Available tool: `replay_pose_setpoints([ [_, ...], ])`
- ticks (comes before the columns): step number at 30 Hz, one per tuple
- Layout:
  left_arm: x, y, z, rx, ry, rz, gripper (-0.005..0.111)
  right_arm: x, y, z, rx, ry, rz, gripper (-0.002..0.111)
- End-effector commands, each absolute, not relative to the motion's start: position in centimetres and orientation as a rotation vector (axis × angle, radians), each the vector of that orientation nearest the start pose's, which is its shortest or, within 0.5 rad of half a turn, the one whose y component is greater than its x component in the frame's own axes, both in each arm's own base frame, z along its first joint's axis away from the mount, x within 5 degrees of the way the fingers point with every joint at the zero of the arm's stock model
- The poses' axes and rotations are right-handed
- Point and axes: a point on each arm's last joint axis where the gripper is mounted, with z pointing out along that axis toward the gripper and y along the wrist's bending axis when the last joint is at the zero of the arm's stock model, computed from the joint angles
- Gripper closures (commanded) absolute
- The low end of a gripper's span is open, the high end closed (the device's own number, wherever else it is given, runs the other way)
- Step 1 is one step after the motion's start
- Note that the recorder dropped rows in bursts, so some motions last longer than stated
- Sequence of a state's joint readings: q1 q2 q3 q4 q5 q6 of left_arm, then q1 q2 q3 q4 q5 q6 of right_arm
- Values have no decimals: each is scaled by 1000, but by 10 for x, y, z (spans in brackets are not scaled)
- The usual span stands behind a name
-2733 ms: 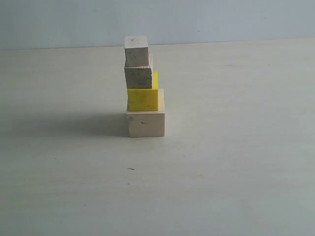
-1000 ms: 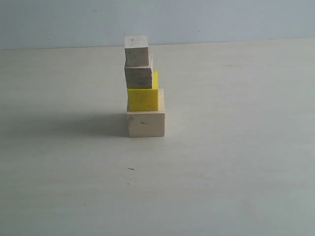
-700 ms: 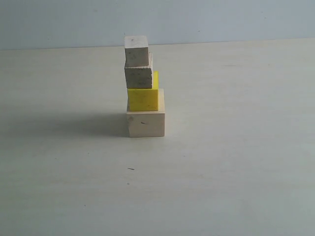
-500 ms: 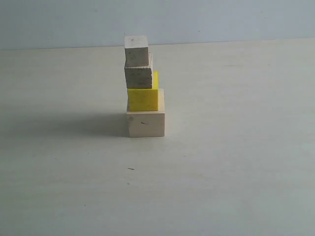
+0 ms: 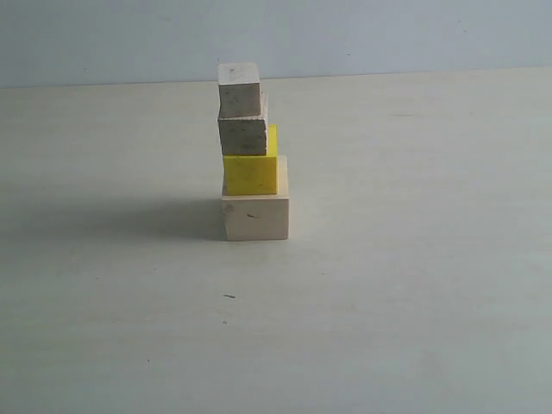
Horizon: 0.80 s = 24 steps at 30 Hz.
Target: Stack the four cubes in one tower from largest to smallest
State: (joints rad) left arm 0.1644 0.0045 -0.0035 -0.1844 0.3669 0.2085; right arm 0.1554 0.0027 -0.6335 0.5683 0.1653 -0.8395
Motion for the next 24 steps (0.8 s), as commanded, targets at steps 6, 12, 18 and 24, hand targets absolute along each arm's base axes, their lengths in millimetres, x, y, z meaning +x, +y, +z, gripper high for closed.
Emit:
replay_pose_setpoints([
  [6,53,3,181,-73,1836,75,107,16,11,319,-280,1337,-101,108],
  [12,53,3,181,-73,1836,75,107,33,6,280,-135,1496,-8,108],
  [18,53,3,181,-73,1836,75,107,45,2,244,-1,1619,50,108],
  [24,53,3,181,-73,1836,75,107,51,2,212,-4,1715,39,108],
])
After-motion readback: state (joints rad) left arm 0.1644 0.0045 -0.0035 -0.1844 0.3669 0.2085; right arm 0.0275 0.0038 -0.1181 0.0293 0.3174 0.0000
